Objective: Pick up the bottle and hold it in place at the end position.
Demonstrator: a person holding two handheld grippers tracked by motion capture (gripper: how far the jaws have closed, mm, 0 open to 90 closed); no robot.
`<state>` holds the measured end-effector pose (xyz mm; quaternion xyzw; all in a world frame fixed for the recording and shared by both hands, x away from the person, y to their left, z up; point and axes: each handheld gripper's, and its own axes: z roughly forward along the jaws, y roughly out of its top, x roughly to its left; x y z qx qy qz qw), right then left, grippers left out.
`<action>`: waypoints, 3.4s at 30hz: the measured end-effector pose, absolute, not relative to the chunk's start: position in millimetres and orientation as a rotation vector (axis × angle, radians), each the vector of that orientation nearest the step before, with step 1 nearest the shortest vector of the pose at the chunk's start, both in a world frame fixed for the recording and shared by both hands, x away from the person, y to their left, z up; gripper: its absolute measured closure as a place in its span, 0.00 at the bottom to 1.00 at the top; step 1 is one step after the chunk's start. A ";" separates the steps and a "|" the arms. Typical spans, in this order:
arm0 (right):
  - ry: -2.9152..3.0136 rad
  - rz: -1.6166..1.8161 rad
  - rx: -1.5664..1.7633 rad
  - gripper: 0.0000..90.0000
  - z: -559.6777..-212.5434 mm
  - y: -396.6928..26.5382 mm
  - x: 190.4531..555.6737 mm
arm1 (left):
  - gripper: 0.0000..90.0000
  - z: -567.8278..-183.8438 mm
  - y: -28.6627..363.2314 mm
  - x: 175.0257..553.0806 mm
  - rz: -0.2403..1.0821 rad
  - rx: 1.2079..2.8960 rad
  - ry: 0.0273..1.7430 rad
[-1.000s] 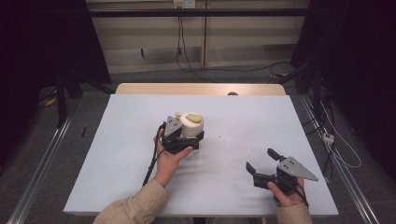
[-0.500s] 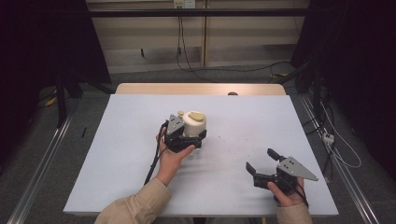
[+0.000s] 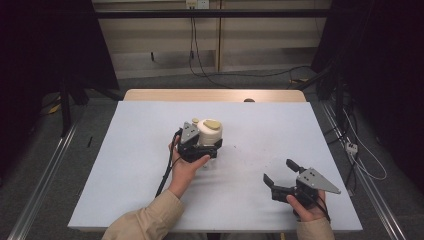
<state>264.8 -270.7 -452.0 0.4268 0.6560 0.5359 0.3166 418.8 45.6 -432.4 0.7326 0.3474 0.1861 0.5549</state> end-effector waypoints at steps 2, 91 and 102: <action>1.727 1.411 1.124 0.06 -452.0 -270.7 264.8 | 0.06 -431.6 44.4 419.4 0.438 1.732 0.820; 1.721 1.428 1.126 0.06 -451.9 -273.3 264.8 | 0.06 -435.9 26.5 447.0 0.490 1.740 0.898; 1.723 1.430 1.122 0.06 -451.8 -273.0 264.7 | 0.06 -434.8 21.1 449.7 0.499 1.746 0.888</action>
